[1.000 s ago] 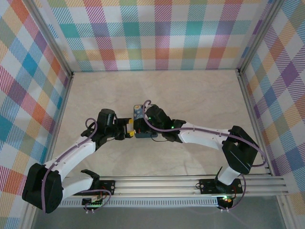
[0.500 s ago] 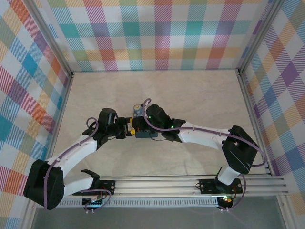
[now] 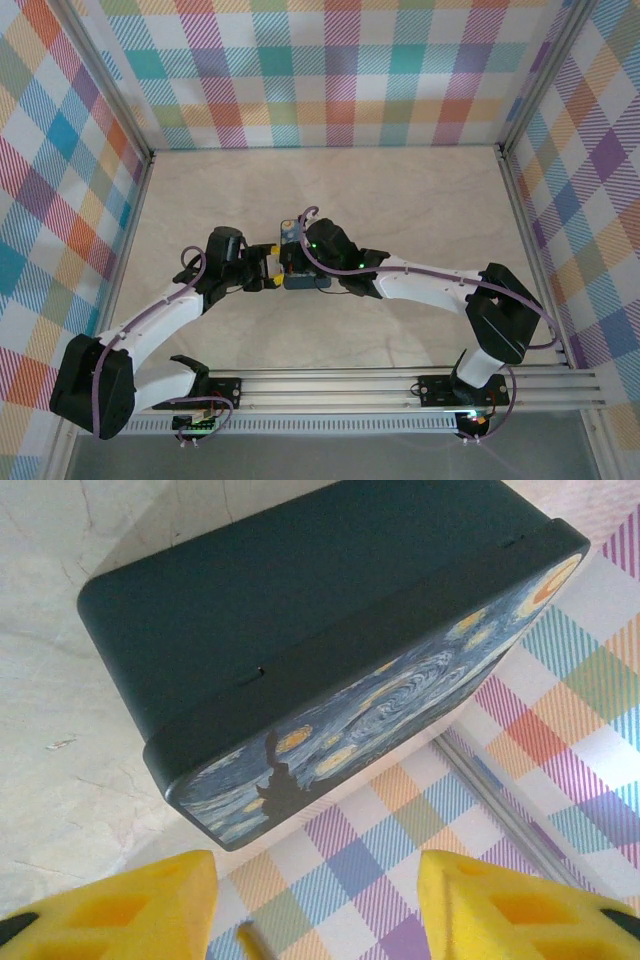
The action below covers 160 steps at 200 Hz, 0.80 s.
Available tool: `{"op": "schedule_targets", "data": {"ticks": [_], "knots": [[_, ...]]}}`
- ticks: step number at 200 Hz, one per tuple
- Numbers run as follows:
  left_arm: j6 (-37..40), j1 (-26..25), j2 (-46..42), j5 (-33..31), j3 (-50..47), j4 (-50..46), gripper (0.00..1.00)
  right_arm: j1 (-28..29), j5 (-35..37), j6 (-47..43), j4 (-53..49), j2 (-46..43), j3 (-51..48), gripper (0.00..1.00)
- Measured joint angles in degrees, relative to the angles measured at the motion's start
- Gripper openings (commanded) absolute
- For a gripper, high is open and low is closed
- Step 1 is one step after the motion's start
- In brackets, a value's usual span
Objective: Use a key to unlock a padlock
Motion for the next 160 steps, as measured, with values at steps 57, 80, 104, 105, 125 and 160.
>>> {"op": "schedule_targets", "data": {"ticks": [57,80,104,105,125,160], "knots": [[-0.35,0.04,0.00,-0.07,0.00,0.22,0.50,0.70,-0.57,0.11,3.17,1.84,0.98,0.00],[-0.61,0.59,-0.02,-0.04,-0.02,0.20,0.41,0.94,-0.87,0.44,3.67,2.36,0.98,0.00],[-0.98,1.14,-0.33,-0.07,-0.07,0.46,0.32,1.20,-0.98,0.48,3.69,2.36,0.96,0.00],[-1.05,1.14,-0.35,-0.04,-0.07,0.46,0.31,1.20,-1.01,0.48,3.67,2.36,0.96,0.00],[-0.98,1.57,-1.09,-0.02,-0.11,0.44,0.24,1.46,-1.03,0.48,3.85,2.34,0.94,0.00],[-0.42,1.92,-1.64,0.04,-0.15,0.37,0.10,1.51,-0.96,0.50,4.48,2.32,-0.04,0.00]]}}
